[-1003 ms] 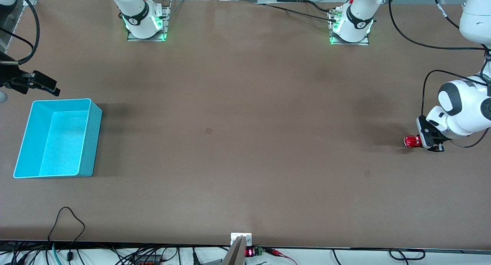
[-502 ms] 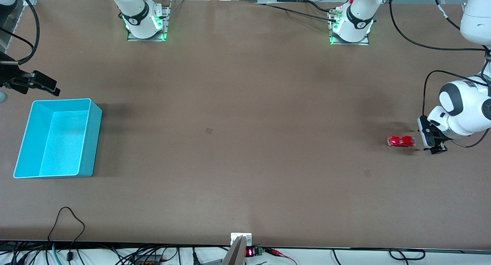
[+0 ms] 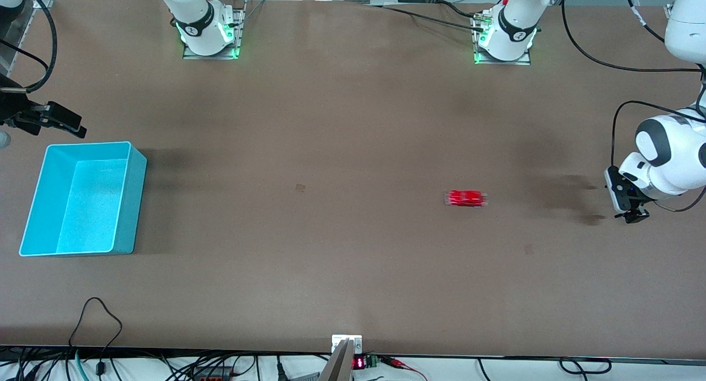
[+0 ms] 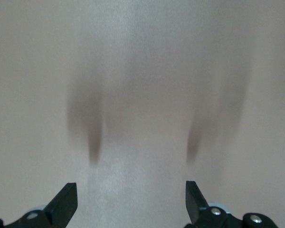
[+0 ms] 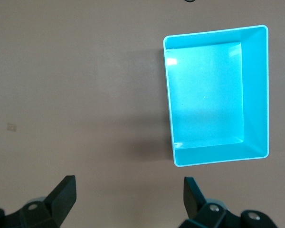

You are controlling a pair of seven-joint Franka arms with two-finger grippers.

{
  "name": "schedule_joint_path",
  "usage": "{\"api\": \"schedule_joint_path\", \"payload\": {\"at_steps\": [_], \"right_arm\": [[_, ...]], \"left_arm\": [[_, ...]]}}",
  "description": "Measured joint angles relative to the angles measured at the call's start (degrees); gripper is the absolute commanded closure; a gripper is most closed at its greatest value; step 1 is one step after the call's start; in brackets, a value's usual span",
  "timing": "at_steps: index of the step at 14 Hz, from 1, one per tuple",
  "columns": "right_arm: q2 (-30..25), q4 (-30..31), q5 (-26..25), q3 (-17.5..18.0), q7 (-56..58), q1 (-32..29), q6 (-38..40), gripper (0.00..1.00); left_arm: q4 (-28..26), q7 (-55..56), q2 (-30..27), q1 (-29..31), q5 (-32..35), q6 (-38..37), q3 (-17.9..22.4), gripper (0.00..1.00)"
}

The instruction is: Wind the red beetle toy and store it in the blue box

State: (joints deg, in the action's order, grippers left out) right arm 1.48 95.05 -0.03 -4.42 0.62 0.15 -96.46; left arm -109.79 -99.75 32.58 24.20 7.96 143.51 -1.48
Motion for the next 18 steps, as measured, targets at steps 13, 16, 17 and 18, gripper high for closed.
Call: {"api": "schedule_joint_path", "payload": {"at_steps": [13, 16, 17, 18], "right_arm": [[0.0, 0.0, 0.0, 0.4, 0.0, 0.2, 0.2, 0.0], [0.0, 0.0, 0.0, 0.4, -0.1, 0.6, 0.2, 0.0], [0.0, 0.0, 0.0, 0.5, -0.1, 0.9, 0.2, 0.0], [0.0, 0.0, 0.0, 0.5, -0.1, 1.0, 0.2, 0.0]], "left_arm": [[1.0, 4.9, -13.6, 4.0, 0.0, -20.6, 0.0, 0.0], [3.4, 7.1, -16.2, 3.9, 0.0, -27.5, -0.3, 0.0], [4.9, 7.9, -16.5, 3.9, 0.0, -30.1, -0.5, 0.0], [6.6, 9.0, -16.6, 3.8, 0.0, -32.4, -0.8, 0.0]]}}
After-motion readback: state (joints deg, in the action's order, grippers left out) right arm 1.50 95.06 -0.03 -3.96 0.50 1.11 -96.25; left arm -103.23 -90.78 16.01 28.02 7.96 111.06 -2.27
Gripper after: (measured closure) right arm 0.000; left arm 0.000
